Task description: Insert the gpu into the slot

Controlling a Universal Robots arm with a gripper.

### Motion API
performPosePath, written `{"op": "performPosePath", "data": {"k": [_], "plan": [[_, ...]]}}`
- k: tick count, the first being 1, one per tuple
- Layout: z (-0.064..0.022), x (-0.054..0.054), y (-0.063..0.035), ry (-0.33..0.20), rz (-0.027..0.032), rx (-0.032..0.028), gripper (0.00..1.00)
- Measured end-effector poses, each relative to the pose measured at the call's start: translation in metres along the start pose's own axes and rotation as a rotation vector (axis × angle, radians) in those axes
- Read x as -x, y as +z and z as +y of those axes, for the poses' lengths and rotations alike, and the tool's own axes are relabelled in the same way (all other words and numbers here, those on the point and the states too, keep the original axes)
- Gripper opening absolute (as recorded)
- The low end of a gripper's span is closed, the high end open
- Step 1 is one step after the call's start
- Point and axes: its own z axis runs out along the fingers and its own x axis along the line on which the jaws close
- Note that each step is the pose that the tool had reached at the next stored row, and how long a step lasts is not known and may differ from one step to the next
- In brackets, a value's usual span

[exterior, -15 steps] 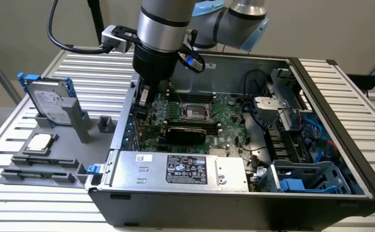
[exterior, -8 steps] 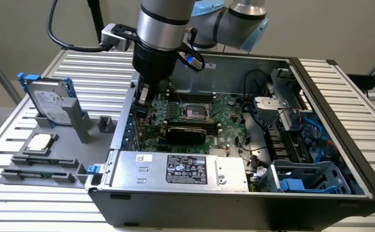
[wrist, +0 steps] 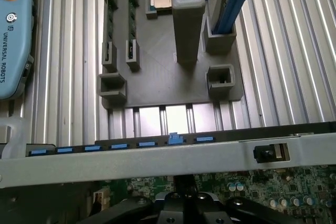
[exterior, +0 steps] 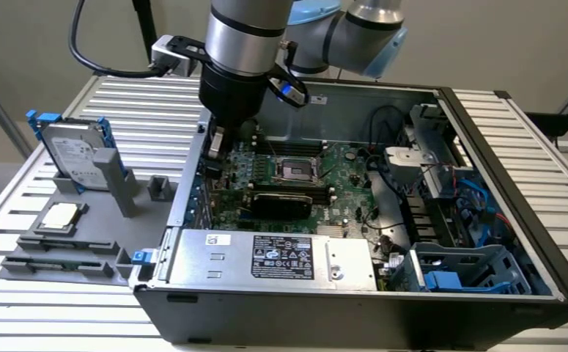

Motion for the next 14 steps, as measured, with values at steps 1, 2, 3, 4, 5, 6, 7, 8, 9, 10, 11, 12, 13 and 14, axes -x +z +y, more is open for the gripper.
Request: {"op": "performPosePath", "data": {"k": [1, 2, 3, 4, 5, 6, 7, 8, 9, 10, 11, 12, 13, 14], "plan": [[0.0001, 0.000, 0.0001, 0.000, 0.0002, 0.0001, 0.11], [0.0002, 0.000, 0.0002, 0.000, 0.0002, 0.0001, 0.11], [0.0003, 0.000, 0.0003, 0.000, -0.0003, -0.0001, 0.11], [0.0006, 0.000, -0.0010, 0.000, -0.0015, -0.0001, 0.11], [0.0011, 0.000, -0.0042, 0.000, -0.0016, -0.0002, 0.11], [0.0007, 0.000, -0.0085, 0.001, -0.0006, -0.0002, 0.11], [-0.0006, 0.000, -0.0108, 0.000, -0.0005, -0.0002, 0.11], [-0.0024, 0.000, -0.0118, 0.000, -0.0007, -0.0005, 0.11], [-0.0044, 0.000, -0.0125, 0.000, -0.0009, -0.0023, 0.11], [-0.0067, 0.001, -0.0131, 0.000, -0.0021, -0.0078, 0.11], [-0.0092, 0.001, -0.0138, 0.001, -0.0039, -0.0166, 0.11], [-0.0112, 0.001, -0.0143, 0.001, -0.0064, -0.0302, 0.11], [-0.0128, 0.001, -0.0146, 0.002, -0.0091, -0.0447, 0.11], [-0.0144, 0.002, -0.0150, 0.002, -0.0113, -0.0590, 0.11]]}}
